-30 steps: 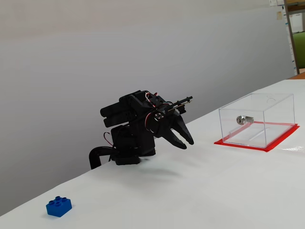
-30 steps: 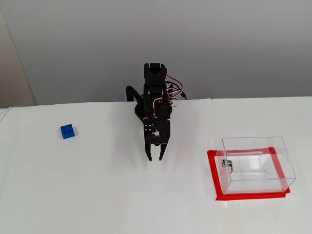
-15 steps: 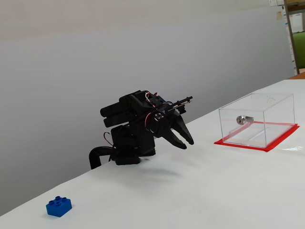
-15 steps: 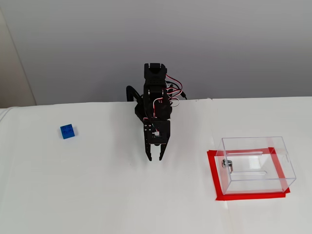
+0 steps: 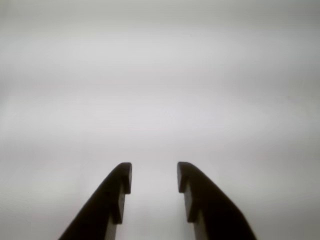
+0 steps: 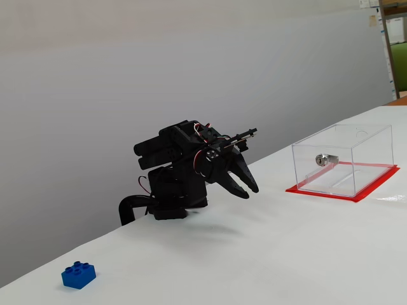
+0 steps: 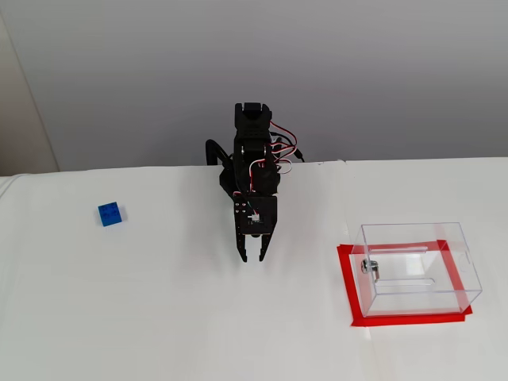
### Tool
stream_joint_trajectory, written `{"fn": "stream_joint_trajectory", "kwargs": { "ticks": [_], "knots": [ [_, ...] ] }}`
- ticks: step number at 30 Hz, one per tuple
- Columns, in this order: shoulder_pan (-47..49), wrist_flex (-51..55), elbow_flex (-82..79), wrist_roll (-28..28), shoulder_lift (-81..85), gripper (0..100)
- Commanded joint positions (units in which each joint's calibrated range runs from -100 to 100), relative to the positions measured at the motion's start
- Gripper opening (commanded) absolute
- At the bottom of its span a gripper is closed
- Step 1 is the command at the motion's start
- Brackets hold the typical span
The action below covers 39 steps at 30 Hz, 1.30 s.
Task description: Pick the blue lego brick and place it into the transparent box
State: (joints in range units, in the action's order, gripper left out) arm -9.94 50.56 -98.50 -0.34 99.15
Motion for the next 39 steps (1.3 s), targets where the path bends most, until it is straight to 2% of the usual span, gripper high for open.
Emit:
{"fn": "stream_joint_trajectory", "kwargs": {
  "ticks": [1,39],
  "knots": [
    [-0.1,0.1,-1.0,0.1,0.6,10],
    [-0.6,0.0,-1.0,-0.2,0.6,10]
  ]
}}
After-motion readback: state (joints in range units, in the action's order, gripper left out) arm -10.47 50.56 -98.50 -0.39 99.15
